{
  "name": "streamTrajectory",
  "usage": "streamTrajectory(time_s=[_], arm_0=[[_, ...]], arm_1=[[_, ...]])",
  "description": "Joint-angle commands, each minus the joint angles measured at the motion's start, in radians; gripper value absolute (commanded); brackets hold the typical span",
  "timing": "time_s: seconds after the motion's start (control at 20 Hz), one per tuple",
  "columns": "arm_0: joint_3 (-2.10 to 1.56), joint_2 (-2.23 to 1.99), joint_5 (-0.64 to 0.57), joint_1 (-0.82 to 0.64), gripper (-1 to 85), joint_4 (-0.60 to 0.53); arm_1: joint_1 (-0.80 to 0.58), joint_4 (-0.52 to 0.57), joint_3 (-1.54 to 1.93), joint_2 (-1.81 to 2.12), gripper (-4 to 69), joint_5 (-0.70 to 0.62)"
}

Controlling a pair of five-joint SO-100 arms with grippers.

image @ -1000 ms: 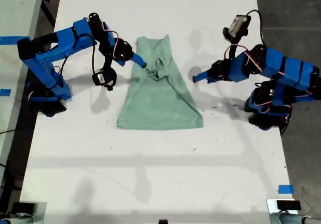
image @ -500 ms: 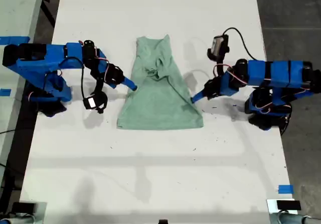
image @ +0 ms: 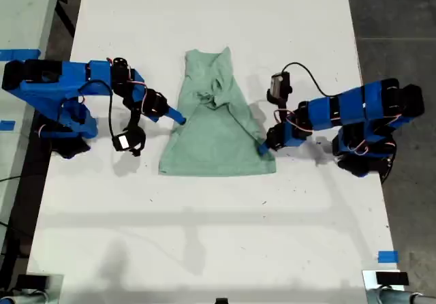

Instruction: Fold tshirt

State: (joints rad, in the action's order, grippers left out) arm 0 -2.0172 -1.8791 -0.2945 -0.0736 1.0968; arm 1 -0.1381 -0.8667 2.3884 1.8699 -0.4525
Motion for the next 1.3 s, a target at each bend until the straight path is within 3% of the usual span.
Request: streamTrajectory(time_s=[0.0,0.15,0.5,0.7,0.9,1.15,1.2,1.25], arm_0=[[0.002,-0.048,0.006,0.003,29.9,-0.026],[-0.006,-0.046,0.011,0.005,29.9,-0.034],[-0.008,-0.041,0.008,0.009,29.7,-0.061],[-0.008,-0.04,0.009,0.012,29.6,-0.069],[-0.008,-0.04,0.006,0.011,29.5,-0.077],[-0.008,-0.038,0.005,0.006,29.6,-0.078],[-0.008,-0.038,0.005,0.006,29.7,-0.078],[-0.006,-0.038,0.005,0.005,29.7,-0.077]], arm_1=[[-0.002,0.031,-0.008,0.017,-0.6,0.009],[-0.003,-0.006,-0.035,0.038,-2.0,-0.014],[0.012,-0.232,-0.235,0.118,-2.2,0.018],[0.035,-0.238,-0.446,0.06,-2.2,0.1],[0.037,-0.138,-0.609,-0.169,-2.2,0.178],[0.035,0.124,-0.66,-0.448,-2.7,0.227],[0.032,0.158,-0.661,-0.5,-1.2,0.229],[0.026,0.169,-0.673,-0.563,8.2,0.232]])
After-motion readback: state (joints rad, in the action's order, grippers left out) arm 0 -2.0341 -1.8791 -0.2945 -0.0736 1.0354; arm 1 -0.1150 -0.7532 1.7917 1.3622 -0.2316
